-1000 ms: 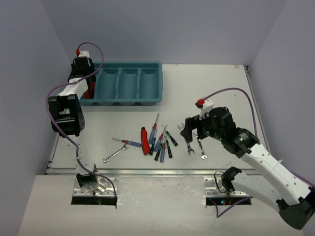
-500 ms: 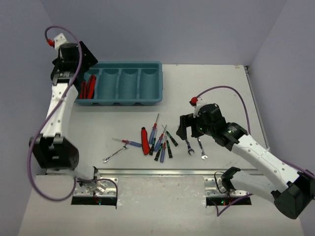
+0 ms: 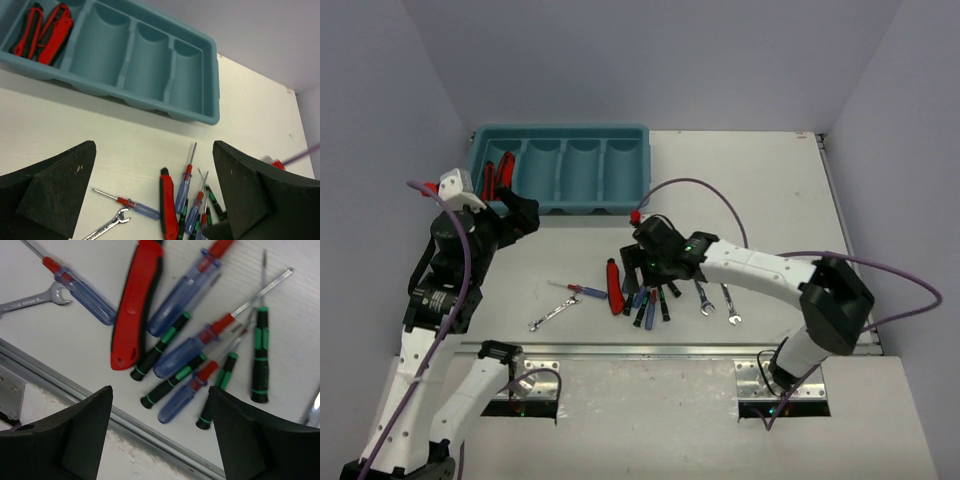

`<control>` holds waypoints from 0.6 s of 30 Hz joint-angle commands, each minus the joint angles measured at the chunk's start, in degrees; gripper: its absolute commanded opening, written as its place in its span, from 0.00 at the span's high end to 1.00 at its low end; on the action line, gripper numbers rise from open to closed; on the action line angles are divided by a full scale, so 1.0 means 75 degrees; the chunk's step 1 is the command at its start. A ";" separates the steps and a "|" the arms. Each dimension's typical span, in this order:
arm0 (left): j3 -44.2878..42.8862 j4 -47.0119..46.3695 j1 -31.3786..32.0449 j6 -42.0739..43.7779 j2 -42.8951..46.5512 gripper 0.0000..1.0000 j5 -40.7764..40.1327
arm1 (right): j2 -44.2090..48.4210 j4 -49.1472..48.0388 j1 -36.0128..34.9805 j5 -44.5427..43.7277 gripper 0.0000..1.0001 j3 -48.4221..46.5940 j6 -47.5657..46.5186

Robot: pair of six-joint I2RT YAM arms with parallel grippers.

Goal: Sort the tools into containers

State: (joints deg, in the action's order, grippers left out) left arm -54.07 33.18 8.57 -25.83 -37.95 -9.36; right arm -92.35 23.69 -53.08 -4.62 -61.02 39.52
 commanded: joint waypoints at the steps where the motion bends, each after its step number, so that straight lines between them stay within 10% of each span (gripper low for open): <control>1: 0.0666 -0.0072 -0.0003 0.0749 0.0349 0.00 0.1345 | -0.1264 0.0300 -0.0493 -0.1045 0.31 -0.1456 0.0448; 7: 0.1115 -0.0323 -0.0006 0.0631 0.0634 0.00 0.1472 | -0.2765 0.0887 -0.0832 -0.1480 0.56 -0.2959 0.0497; 18: 0.1256 -0.0482 0.0002 0.0596 0.1447 0.00 0.1492 | -0.3723 0.1294 -0.0914 -0.1781 0.56 -0.4001 0.0599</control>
State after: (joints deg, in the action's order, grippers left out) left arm -44.51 32.91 8.58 -22.06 -28.63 0.74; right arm -120.68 32.85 -59.49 -15.08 -89.17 42.91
